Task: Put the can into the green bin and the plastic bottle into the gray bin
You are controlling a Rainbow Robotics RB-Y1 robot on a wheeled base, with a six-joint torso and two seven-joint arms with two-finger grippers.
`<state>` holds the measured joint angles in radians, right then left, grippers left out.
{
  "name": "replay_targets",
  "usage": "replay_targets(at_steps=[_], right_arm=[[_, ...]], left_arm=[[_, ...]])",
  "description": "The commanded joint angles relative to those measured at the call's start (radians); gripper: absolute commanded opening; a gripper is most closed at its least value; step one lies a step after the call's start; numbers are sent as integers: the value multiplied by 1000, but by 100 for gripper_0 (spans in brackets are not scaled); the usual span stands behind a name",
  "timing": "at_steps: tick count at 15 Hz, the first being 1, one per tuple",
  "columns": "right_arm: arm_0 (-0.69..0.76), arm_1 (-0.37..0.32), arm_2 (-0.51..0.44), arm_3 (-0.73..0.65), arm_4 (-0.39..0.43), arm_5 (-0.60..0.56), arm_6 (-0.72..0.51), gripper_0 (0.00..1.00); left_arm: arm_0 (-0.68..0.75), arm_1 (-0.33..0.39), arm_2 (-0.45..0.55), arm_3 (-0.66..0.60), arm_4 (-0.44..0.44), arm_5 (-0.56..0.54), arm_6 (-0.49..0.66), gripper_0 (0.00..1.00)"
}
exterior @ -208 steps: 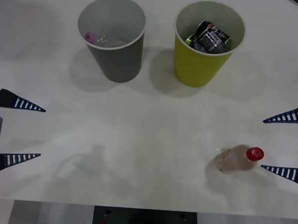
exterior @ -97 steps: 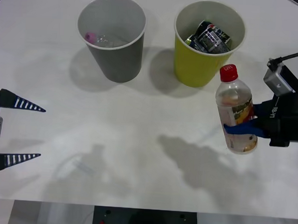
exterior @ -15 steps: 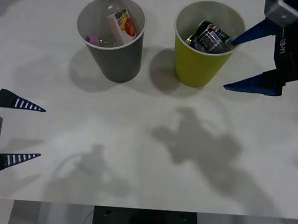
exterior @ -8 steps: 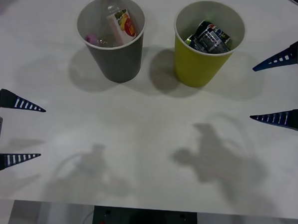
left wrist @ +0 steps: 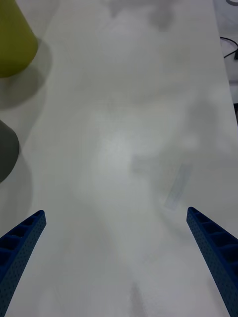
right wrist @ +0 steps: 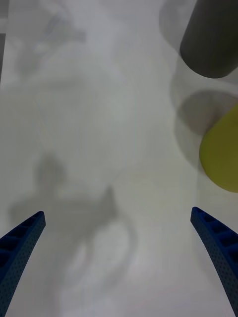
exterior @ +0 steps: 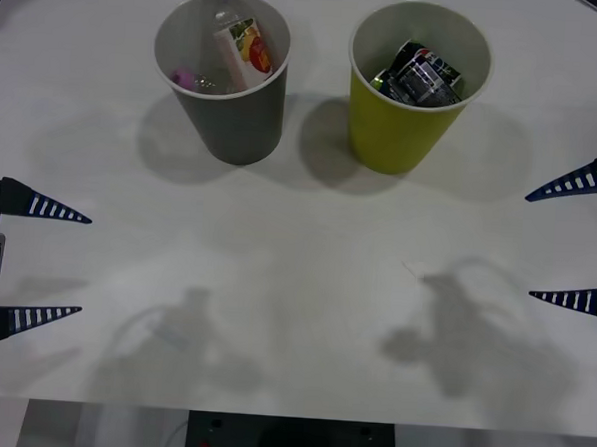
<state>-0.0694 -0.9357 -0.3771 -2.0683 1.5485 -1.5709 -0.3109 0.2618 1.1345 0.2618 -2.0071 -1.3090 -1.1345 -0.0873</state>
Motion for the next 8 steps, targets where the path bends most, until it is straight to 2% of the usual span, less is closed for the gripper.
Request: replay_targets(at_steps=[1, 5, 8], right_arm=[[46, 40, -6, -1, 39, 0, 50, 100], [91, 75, -6, -1, 107, 0, 90, 100], [112, 97, -6, -1, 127, 0, 113, 100]], left_arm=[[0, 0, 0, 0, 0, 0, 0, 98], [0, 0, 0, 0, 0, 0, 0, 98], [0, 0, 0, 0, 0, 0, 0, 98]])
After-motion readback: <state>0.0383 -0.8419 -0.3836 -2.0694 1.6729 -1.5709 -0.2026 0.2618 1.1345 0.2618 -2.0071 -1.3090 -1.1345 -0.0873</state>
